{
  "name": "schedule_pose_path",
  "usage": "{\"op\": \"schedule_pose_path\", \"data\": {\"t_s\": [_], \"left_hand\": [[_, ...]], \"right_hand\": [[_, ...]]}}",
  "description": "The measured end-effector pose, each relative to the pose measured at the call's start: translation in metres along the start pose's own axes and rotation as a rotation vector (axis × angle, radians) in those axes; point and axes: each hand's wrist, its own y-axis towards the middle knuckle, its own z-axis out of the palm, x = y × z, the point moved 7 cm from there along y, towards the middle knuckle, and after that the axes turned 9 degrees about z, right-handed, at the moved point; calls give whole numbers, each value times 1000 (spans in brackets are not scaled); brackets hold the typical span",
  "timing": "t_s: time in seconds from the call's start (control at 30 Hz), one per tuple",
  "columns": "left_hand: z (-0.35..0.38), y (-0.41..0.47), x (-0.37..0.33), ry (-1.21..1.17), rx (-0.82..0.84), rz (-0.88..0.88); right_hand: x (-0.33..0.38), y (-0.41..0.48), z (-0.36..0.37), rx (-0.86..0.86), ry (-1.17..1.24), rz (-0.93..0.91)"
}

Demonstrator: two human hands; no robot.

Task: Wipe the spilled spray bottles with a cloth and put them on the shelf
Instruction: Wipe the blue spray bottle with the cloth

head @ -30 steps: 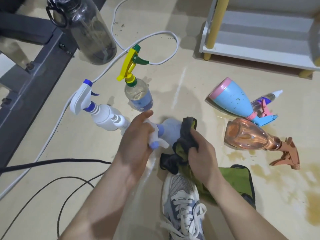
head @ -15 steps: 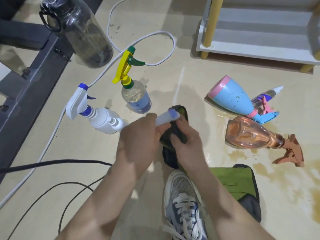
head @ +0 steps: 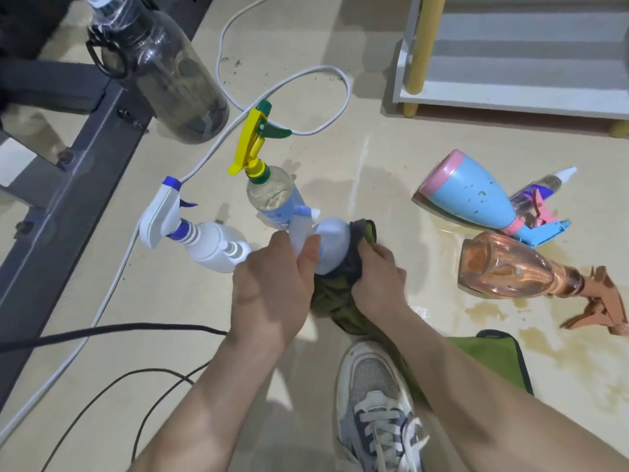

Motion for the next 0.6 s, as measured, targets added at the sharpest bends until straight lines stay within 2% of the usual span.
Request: {"op": "schedule_pose_path", "data": {"t_s": [0.07, 0.13, 0.2, 0.23, 0.3, 0.4, 0.47, 0.53, 0.6], "left_hand": [[2, 4, 3, 2, 4, -2], [2, 6, 12, -32, -11, -34], [0, 5, 22, -108, -28, -75], [-1, 4, 23, -119, -22, -82], [0, -1, 17, -99, 21, -83], [4, -1, 7, -34, 95, -63], [-2, 3, 5, -43, 51, -60], [-11, 12, 8, 38, -42, -52], [-10, 21, 17, 149, -101, -63]], "right_hand": [[10, -1, -6, -1, 425, 96], [37, -19, -6, -26, 630, -5], [55, -47, 0, -83, 528, -223], [55, -55, 2, -123, 395, -295], [45, -50, -4, -145, 168, -328], [25, -13, -16, -4, 115, -101], [17, 1, -23, 78, 108, 8], [11, -1, -42, 72, 255, 100], [9, -19, -61, 112, 533, 165]]}}
